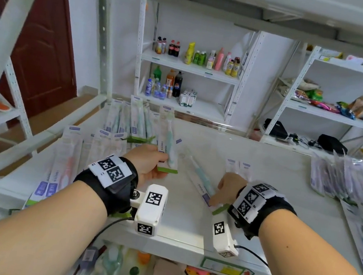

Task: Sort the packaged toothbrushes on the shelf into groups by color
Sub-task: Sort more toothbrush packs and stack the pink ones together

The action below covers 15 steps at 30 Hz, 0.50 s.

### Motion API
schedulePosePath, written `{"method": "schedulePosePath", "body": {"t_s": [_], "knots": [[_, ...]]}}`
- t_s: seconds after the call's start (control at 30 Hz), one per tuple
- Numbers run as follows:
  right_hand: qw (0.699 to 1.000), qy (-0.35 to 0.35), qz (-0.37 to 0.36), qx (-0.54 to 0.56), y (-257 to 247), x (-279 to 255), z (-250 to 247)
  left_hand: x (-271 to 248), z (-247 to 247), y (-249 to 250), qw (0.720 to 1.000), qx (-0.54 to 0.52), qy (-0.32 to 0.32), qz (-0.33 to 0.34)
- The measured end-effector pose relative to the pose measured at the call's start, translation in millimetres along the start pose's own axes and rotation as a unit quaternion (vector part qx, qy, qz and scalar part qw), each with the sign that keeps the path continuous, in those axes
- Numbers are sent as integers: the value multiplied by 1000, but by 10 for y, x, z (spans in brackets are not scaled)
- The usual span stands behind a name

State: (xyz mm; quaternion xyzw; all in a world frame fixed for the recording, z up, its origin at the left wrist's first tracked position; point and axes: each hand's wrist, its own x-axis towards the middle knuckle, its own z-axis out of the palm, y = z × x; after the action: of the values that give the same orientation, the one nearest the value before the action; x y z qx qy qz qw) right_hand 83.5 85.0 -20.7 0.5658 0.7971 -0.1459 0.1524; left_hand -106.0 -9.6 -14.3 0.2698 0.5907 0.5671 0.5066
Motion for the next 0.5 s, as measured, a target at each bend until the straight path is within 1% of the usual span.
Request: {"method": "schedulePosePath", "body": {"t_s": [0.1, 0.17, 0.23, 0.3, 0.37, 0.43, 0.5], "knots": [[997, 6, -55, 61, 77, -15, -72, 12, -69, 75, 1000, -15, 3, -2], [992, 27, -86, 91, 100, 11, -146, 30, -151, 129, 1000, -19, 9, 2], [977, 54, -103, 181, 67, 93, -271, 66, -256, 188, 1000, -21, 17, 8], [947, 71, -110, 294, -43, 233, -397, 105, -363, 255, 999, -9, 33, 9], [925, 73, -117, 355, -238, 379, -483, 155, -480, 317, 998, 21, 63, 13], [916, 60, -122, 378, -460, 546, -504, 213, -600, 365, 994, 49, 96, 19], [916, 49, -114, 382, -667, 731, -489, 255, -710, 400, 991, 60, 120, 17]]}}
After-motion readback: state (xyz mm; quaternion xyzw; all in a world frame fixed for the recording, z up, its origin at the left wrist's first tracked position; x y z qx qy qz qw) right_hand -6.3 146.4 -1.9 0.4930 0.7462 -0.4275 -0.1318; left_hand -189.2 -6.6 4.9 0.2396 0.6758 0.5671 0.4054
